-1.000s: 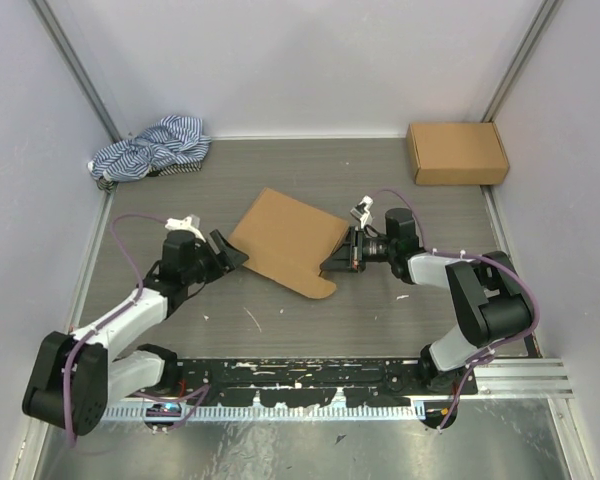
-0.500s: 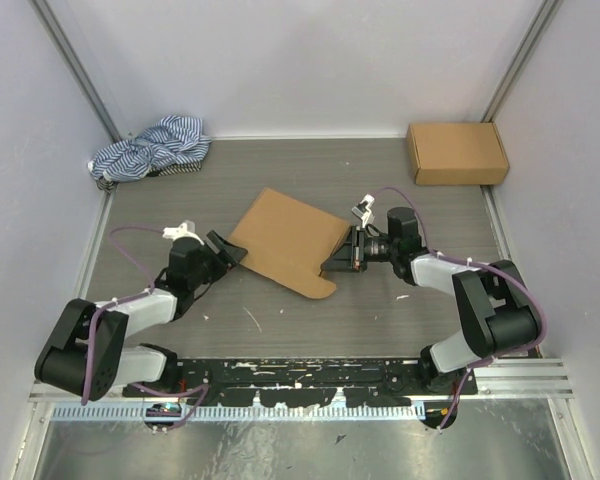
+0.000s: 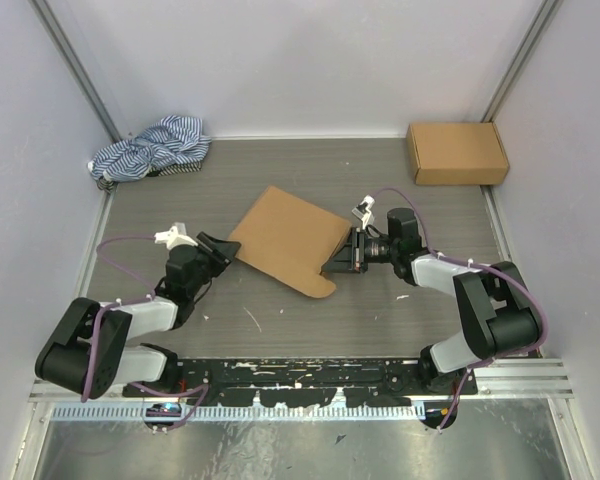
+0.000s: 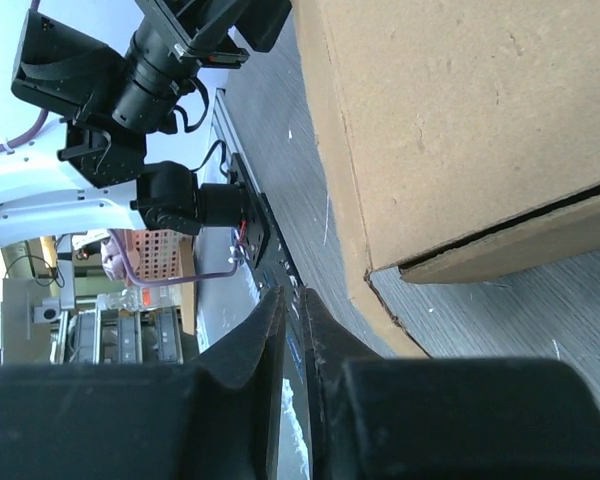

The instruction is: Fold the paper box

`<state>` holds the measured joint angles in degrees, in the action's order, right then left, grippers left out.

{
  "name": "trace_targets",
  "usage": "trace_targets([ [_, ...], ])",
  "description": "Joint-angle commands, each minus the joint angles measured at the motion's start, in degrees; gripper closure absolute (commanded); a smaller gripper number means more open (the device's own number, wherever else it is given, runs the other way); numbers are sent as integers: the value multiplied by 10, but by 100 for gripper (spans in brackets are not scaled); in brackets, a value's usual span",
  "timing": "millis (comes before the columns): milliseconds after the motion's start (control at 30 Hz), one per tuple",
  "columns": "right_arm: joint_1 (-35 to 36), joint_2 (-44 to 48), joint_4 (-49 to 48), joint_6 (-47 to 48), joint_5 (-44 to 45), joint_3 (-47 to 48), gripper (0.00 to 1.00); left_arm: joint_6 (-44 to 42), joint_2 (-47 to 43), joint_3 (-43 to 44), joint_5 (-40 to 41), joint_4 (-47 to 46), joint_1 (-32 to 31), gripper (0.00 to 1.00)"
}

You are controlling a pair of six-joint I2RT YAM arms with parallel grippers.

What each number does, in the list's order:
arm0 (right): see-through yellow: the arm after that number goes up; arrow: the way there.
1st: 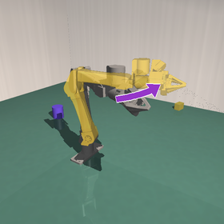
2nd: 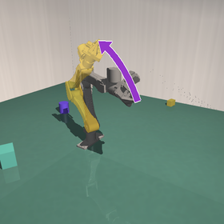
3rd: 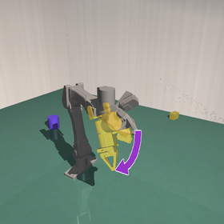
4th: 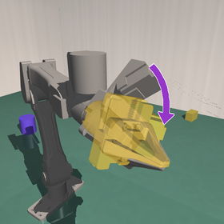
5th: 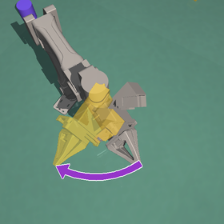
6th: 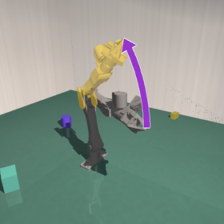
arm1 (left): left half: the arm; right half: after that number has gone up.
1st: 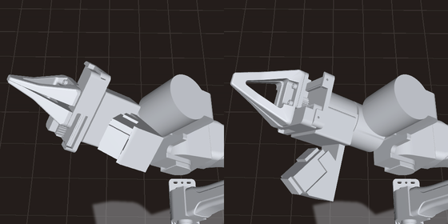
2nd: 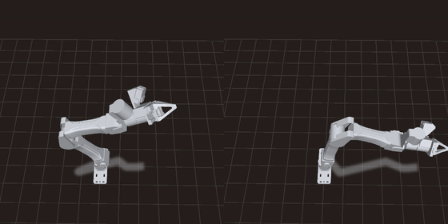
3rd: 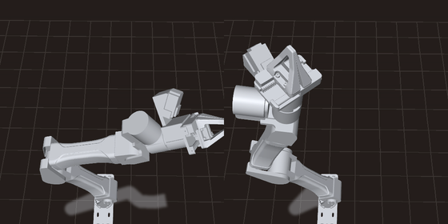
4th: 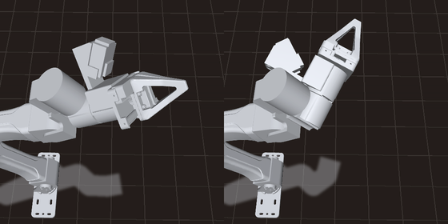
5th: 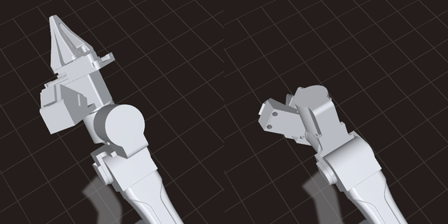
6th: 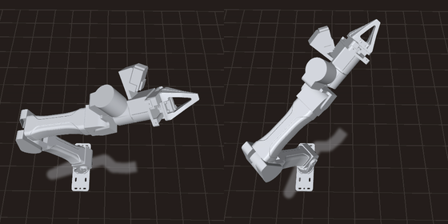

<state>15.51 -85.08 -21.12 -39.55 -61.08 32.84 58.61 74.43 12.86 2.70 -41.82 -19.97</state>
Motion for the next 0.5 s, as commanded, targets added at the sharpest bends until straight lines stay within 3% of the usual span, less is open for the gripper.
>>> trace_targets([
  [0,-3,30,-5,15,3,15,83,-3,-8,-7,21,-55,-4,49],
  [200,-2,46,67,47,41,30,83,-20,-61,-7,16,-26,-4,71],
  [467,-2,48,241,106,260,104,82,-74,-213,13,33,166,-6,79],
])
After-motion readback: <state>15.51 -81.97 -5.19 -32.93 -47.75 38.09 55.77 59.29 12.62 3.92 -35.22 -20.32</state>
